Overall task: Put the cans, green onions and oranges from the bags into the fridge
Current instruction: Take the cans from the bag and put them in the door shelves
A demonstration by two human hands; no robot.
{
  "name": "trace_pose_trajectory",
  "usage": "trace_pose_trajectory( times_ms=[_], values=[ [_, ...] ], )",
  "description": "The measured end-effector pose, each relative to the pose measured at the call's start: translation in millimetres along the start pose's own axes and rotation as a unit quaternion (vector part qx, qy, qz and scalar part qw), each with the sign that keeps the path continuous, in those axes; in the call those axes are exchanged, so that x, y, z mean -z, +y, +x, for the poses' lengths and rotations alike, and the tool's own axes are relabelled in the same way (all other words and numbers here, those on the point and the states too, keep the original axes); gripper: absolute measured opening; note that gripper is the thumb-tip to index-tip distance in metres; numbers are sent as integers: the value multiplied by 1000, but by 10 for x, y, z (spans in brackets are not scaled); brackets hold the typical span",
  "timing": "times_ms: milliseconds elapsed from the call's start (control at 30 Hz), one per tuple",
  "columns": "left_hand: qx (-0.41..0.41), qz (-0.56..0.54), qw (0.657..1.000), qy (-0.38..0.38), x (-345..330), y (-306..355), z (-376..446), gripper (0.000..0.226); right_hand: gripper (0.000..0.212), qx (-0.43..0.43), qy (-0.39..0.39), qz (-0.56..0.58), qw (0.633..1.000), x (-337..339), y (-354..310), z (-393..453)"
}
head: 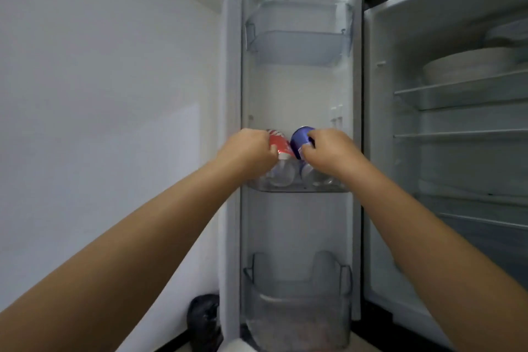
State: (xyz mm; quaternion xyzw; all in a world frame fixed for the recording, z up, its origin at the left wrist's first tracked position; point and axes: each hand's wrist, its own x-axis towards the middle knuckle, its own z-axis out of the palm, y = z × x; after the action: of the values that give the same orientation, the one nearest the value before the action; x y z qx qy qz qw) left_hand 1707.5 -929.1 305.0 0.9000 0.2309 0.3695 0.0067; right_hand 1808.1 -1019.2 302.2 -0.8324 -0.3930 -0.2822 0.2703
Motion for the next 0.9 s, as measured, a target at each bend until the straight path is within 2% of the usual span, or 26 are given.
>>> trace_pose_trajectory(
  times_ms=[167,267,400,667,900],
  values=[
    [26,91,995,22,72,-363,-738,34,34,35,71,3,997,-167,-220,-437],
    [78,138,987,-15,-7,-704,-1317,33,34,102,83,42,990,-380,-480,-771],
    [152,187,966,-96,51,-1262,-1993,32,36,150,1,125,981,-690,-1066,-1269],
    [258,250,922,-143,629,-2578,-3287,32,35,242,-131,181,944,-1363,-2814,-2408],
    [292,280,890,-213,1251,-4166,-4511,32,35,259,-229,197,917,-2000,-4623,-3366]
  ],
)
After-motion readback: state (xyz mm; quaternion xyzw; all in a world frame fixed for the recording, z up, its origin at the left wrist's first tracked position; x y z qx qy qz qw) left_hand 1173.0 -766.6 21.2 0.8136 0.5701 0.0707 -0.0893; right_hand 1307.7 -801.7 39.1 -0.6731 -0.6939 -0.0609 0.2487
